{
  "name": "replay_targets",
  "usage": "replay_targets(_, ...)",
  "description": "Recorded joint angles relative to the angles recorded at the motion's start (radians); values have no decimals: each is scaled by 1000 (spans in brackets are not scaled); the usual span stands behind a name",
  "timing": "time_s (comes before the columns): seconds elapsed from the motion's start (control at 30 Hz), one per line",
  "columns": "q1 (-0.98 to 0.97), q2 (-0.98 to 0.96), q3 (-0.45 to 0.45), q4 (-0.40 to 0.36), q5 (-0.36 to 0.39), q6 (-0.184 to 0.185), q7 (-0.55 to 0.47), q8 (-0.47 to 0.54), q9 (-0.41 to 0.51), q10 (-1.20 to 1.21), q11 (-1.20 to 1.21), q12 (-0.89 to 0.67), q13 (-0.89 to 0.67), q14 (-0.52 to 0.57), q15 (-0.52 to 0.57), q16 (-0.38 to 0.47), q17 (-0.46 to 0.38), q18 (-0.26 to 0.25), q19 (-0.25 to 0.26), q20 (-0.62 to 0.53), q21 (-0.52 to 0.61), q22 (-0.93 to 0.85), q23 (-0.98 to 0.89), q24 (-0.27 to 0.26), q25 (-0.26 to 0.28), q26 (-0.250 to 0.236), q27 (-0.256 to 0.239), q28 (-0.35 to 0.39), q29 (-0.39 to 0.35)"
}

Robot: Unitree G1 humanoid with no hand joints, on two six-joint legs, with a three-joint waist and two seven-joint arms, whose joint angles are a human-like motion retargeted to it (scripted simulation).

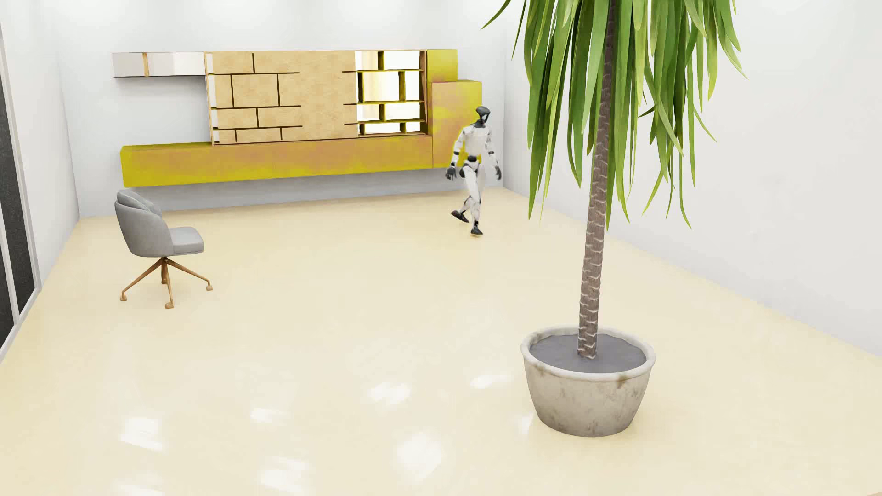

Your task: Walk to the plant

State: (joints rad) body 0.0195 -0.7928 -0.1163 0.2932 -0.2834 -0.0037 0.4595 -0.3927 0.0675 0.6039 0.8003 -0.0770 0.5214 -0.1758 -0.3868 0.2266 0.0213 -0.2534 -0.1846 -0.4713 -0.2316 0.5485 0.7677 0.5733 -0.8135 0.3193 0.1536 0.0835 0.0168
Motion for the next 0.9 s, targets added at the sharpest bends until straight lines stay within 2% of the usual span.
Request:
replay_targets(0.03, -62, 39, 6, 49, 39, 3, -90, 3, 4, 159, 7, 30, -10, 176, -32, 8, 2, 19, -8, 29, 12, 60, 23, -39, -12, 30, 21, 26, 20)
replay_targets(0.07, -142, 89, 16, 115, 83, 9, -110, 9, 7, 331, -7, 59, -33, 267, -64, 13, -13, 145, -4, 51, 37, 134, 42, -78, -36, 59, 35, 40, 62)
replay_targets(0.1, -258, 150, 37, 101, 137, 14, -185, 21, 11, 495, -46, 86, -71, 189, -88, 18, -36, 253, 8, 60, 67, 210, 50, -105, -66, 87, 32, 34, 95)
replay_targets(0.13, -392, 224, 58, 43, 191, 16, -262, 43, 14, 620, -117, 119, -123, 128, -96, 23, -62, 272, 28, 60, 91, 272, 48, -119, -90, 110, 20, 12, 92)
replay_targets(0.17, -518, 311, 75, -26, 241, 14, -308, 74, 12, 677, -216, 163, -183, 86, -87, 27, -83, 235, 45, 52, 110, 310, 39, -123, -103, 117, 6, -16, 55)
replay_targets(0.23, -728, 493, 103, -114, 305, 4, -315, 144, -4, 589, -416, 271, -303, 62, -62, 40, -113, 157, 71, 26, 157, 319, 0, -123, -102, 89, -40, -92, -14)
replay_targets(0.3, -869, 619, 135, -129, 338, -7, -279, 226, -21, 329, -474, 405, -411, 38, -113, 59, -133, 153, 88, 77, 235, 254, -91, -138, -69, 52, -125, -175, -4)
replay_targets(0.33, -911, 675, 151, -128, 348, -8, -272, 268, -25, 143, -476, 477, -459, 62, -154, 52, -141, 153, 95, 142, 280, 202, -158, -137, -38, 43, -171, -176, -2)
replay_targets(0.37, -934, 735, 167, -144, 353, -7, -303, 302, -28, -66, -476, 540, -494, 67, -191, 32, -144, 158, 103, 218, 312, 153, -228, -123, 4, 39, -210, -136, -28)
replay_targets(0.4, -934, 796, 181, -157, 347, -7, -339, 324, -30, -215, -474, 585, -502, 42, -210, 5, -140, 91, 116, 281, 326, 122, -294, -100, 64, 40, -238, -76, -81)
replay_targets(0.43, -925, 853, 194, -165, 330, -8, -339, 328, -32, -231, -444, 600, -481, 47, -177, -21, -135, 143, 126, 315, 333, 115, -351, -72, 138, 50, -258, -31, -142)
replay_targets(0.47, -916, 878, 206, -187, 297, -13, -362, 328, -30, -131, -360, 591, -437, 84, -70, -42, -141, 233, 144, 323, 348, 128, -394, -45, 211, 68, -268, -20, -182)
replay_targets(0.5, -888, 847, 212, -197, 253, -21, -351, 330, -25, -48, -193, 561, -381, 127, 134, -64, -164, 230, 158, 318, 368, 153, -422, -24, 264, 87, -260, -39, -177)
replay_targets(0.53, -838, 753, 210, -201, 200, -30, -331, 321, -18, 18, 56, 516, -325, 101, 399, -80, -185, 271, 227, 320, 385, 178, -431, -11, 286, 103, -231, -67, -131)
replay_targets(0.57, -774, 623, 196, -216, 140, -42, -312, 309, -11, 45, 296, 459, -286, 34, 481, -93, -199, 288, 235, 323, 389, 196, -416, -3, 264, 115, -185, -86, -75)
replay_targets(0.6, -690, 479, 173, -237, 121, -53, -296, 311, -4, 27, 463, 390, -262, -33, 386, -102, -205, 277, 161, 320, 377, 211, -374, 19, 205, 112, -136, -86, -50)
replay_targets(0.63, -586, 343, 148, -256, 123, -59, -289, 293, -4, -31, 523, 316, -258, -80, 306, -92, -187, 262, 175, 288, 350, 209, -303, 46, 139, 104, -80, -71, -73)
replay_targets(0.67, -481, 225, 125, -274, 136, -57, -288, 266, -9, -97, 484, 236, -250, -119, 226, -62, -155, 244, 210, 240, 297, 209, -220, 80, 110, 77, -20, -60, -125)
replay_targets(0.7, -381, 118, 104, -289, 172, -50, -286, 265, -18, -147, 384, 160, -242, -162, 182, -28, -121, 240, 217, 181, 216, 197, -135, 112, 131, 47, 34, -60, -168)
replay_targets(0.73, -293, 32, 84, -302, 199, -41, -280, 280, -26, -166, 238, 86, -230, -216, 167, 6, -102, 243, 261, 126, 127, 165, -70, 134, 177, 14, 74, -75, -181)
replay_targets(0.77, -207, -27, 64, -311, 232, -33, -281, 321, -30, -172, 43, 12, -210, -274, 191, 42, -102, 243, 255, 84, 61, 116, -36, 146, 217, -18, 92, -93, -160)
replay_targets(0.8, -117, -44, 45, -309, 252, -25, -292, 377, -28, -189, -219, -63, -173, -320, 235, 75, -111, 235, 296, 62, 28, 55, -32, 147, 227, -45, 85, -94, -123)
replay_targets(0.83, -20, -26, 25, -297, 247, -16, -316, 419, -23, -220, -488, -127, -116, -348, 261, 95, -115, 216, 230, 65, 16, -2, -53, 128, 210, -65, 59, -63, -103)
replay_targets(0.87, 76, -8, 10, -286, 202, -12, -344, 332, -17, -221, -621, -169, -44, -334, 237, 94, -106, 195, 266, 87, -2, -44, -86, 85, 187, -75, 29, -5, -108)
replay_targets(0.9, 144, 17, -5, -258, 171, -7, -374, 231, -12, -192, -601, -186, 20, -269, 248, 91, -74, 167, 218, 115, -27, -72, -112, 32, 179, -73, 6, 51, -116)
